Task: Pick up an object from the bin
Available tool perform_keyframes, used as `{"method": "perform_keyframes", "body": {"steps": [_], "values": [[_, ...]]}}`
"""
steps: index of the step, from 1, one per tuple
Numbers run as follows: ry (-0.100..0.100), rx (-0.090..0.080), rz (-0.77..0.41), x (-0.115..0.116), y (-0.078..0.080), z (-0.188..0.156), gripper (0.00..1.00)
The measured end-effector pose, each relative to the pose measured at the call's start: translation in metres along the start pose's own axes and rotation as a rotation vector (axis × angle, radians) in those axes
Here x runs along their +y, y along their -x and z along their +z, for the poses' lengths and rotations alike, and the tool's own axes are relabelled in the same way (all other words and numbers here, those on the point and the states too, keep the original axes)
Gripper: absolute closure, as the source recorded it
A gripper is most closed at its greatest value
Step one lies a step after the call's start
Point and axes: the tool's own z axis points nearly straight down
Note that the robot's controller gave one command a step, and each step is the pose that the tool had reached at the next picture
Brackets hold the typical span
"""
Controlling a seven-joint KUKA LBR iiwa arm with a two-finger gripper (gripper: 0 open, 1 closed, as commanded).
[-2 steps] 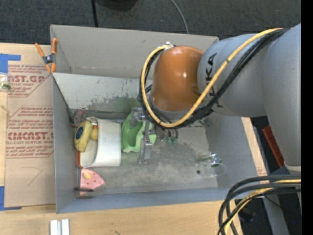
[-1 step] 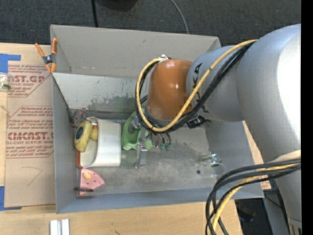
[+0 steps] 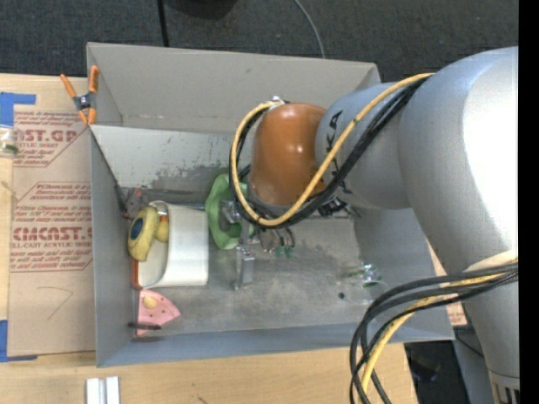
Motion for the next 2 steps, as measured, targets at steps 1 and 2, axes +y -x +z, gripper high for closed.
{"method": "perform_keyframes", "body": {"steps": [1, 2], "values": [[-0.001, 0.011, -0.006, 0.002, 0.007, -0.001, 0.00], [-0.003, 0.010, 0.205, 0.020, 0.011, -0.003, 0.00]]}}
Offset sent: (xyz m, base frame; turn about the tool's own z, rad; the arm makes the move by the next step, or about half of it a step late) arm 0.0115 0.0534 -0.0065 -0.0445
